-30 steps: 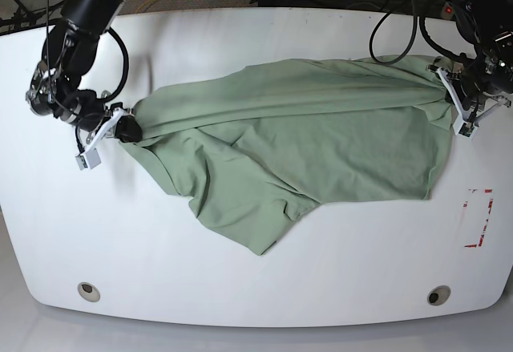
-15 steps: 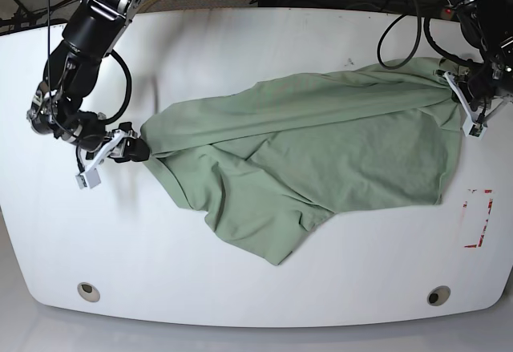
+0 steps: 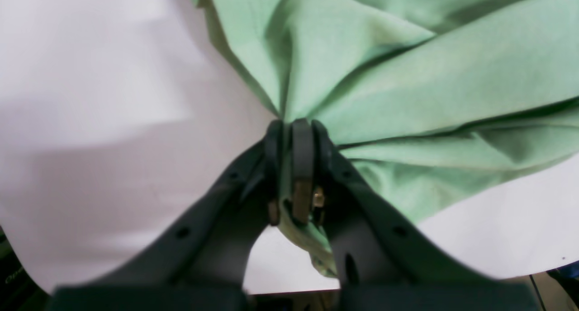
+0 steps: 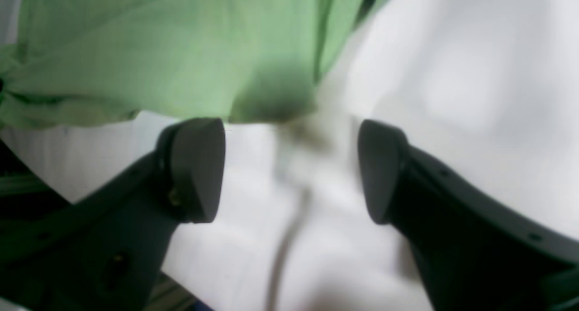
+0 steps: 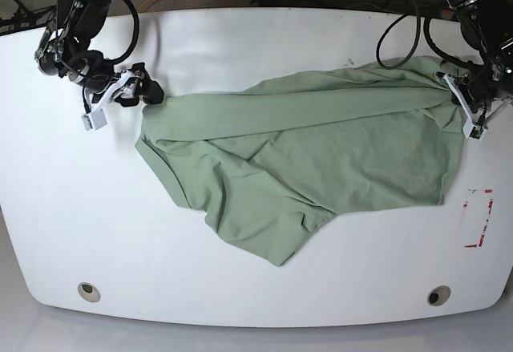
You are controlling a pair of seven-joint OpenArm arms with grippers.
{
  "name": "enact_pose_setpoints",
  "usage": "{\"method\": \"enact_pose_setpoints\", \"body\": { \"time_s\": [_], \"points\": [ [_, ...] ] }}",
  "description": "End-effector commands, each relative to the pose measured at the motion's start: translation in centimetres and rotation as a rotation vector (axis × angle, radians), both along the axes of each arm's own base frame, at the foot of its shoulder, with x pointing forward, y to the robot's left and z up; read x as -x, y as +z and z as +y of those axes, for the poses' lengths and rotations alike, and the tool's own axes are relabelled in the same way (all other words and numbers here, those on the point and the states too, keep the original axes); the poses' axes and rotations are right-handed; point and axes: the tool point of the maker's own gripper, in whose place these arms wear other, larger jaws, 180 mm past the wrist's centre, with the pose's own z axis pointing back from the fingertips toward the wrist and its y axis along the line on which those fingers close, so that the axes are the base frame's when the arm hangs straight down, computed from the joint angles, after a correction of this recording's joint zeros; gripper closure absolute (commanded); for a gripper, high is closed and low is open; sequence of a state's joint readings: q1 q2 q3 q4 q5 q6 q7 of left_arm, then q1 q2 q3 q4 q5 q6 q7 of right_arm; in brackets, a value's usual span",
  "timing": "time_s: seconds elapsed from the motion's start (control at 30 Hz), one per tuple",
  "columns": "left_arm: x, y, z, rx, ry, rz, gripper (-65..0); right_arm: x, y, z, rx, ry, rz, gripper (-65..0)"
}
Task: Fold the T-shirt properly
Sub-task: 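Lower the shirt and release it with the right gripper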
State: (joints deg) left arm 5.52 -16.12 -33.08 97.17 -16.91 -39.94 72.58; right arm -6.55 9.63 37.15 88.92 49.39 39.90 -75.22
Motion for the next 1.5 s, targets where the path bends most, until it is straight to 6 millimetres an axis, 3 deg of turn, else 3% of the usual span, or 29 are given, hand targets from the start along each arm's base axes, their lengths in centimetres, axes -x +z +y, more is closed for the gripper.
{"method": "enact_pose_setpoints", "body": {
  "time_s": [0.0,0.23,0.33,0.53,0.6,0.8,0.83,0.97,1.17,1.33,1.47],
  "points": [
    [-0.8,1.2,0.5,-0.020,-0.008,-0.036,-0.4,-1.0,1.3,0.3,-0.013,-0.010,-0.060,-45.0],
    [-0.7,1.1,0.5,-0.020,-0.008,-0.035,-0.4,-1.4,0.7,3.2,-0.063,0.039,-0.062,-44.7],
    [-0.7,1.1,0.5,-0.020,-0.008,-0.035,-0.4,-2.2,1.0,5.1,-0.099,0.058,-0.100,-44.5],
    [-0.6,1.0,0.5,-0.019,-0.007,-0.032,-0.4,-3.7,1.0,6.9,-0.152,0.064,-0.133,-42.8],
    [-0.6,1.0,0.4,-0.017,-0.007,-0.032,-0.4,-4.1,0.8,6.9,-0.172,0.046,-0.134,-36.6],
    [-0.6,1.1,0.4,-0.018,-0.008,-0.033,-0.4,-4.4,1.4,6.5,-0.164,0.036,-0.167,-1.3],
    [-0.6,1.1,0.4,-0.018,-0.008,-0.033,-0.4,-4.4,1.8,6.5,-0.155,0.041,-0.179,0.0],
    [-0.9,1.5,0.1,-0.020,-0.018,-0.049,-0.4,-2.3,2.9,5.8,-0.084,0.069,-0.193,0.0],
    [-2.5,4.5,-2.1,-0.083,-0.114,-0.134,-0.4,2.1,3.7,3.8,0.053,0.098,-0.146,0.0],
    [-2.1,5.3,-2.9,-0.111,-0.152,-0.149,-0.4,5.2,5.0,3.1,0.159,0.138,-0.121,0.0],
    [-2.0,5.6,-2.9,-0.116,-0.151,-0.155,-0.4,5.6,6.2,3.3,0.118,0.159,-0.153,0.0]
  ]
}}
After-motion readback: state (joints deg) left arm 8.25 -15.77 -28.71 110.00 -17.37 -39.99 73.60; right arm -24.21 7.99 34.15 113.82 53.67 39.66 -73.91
